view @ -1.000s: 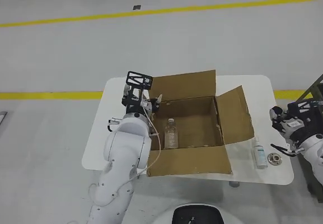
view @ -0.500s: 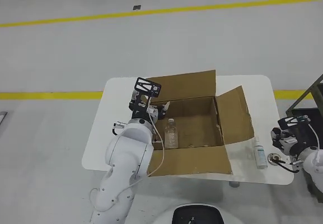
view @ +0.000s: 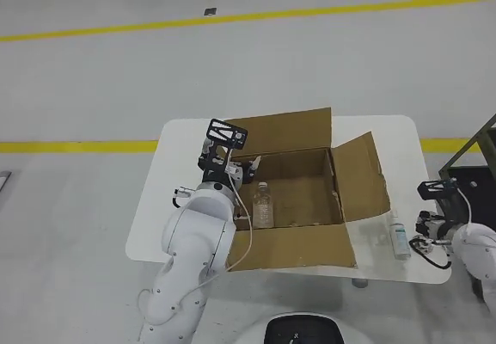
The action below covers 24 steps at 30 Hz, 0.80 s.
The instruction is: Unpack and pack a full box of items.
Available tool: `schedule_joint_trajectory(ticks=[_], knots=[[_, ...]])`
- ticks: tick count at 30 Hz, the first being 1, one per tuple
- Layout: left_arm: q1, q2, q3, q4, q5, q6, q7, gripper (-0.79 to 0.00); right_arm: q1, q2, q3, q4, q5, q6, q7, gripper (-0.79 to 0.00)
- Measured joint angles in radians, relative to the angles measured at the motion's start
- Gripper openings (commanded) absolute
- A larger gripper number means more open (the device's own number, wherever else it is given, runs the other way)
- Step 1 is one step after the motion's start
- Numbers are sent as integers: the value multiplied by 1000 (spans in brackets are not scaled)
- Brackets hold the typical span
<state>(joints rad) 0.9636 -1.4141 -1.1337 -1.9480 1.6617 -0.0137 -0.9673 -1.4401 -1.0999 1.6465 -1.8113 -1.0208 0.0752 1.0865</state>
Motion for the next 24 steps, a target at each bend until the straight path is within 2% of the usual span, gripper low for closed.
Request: schedule_joint_trajectory(ticks=[2,4,5,7,11,13,16,20,24], knots=[[0,0,0,0,0,0,0,0,29,0,-16,23,9,-2,46,-677],[0,0,0,0,0,0,0,0,49,1,-30,42,-1,-1,73,-613],[0,0,0,0,0,0,0,0,56,1,-35,49,2,-1,84,-539],[0,0,0,0,0,0,0,0,71,2,-43,64,2,-6,105,-517],[0,0,0,0,0,0,0,0,86,4,-56,79,-15,-18,126,-425],[0,0,0,0,0,0,0,0,89,5,-66,88,-18,-26,125,-431],[0,0,0,0,0,0,0,0,91,4,-81,104,-19,-30,119,-397],[0,0,0,0,0,0,0,0,93,4,-102,121,-24,-34,120,-246],[0,0,0,0,0,0,0,0,96,3,-119,136,-29,-31,114,-277]])
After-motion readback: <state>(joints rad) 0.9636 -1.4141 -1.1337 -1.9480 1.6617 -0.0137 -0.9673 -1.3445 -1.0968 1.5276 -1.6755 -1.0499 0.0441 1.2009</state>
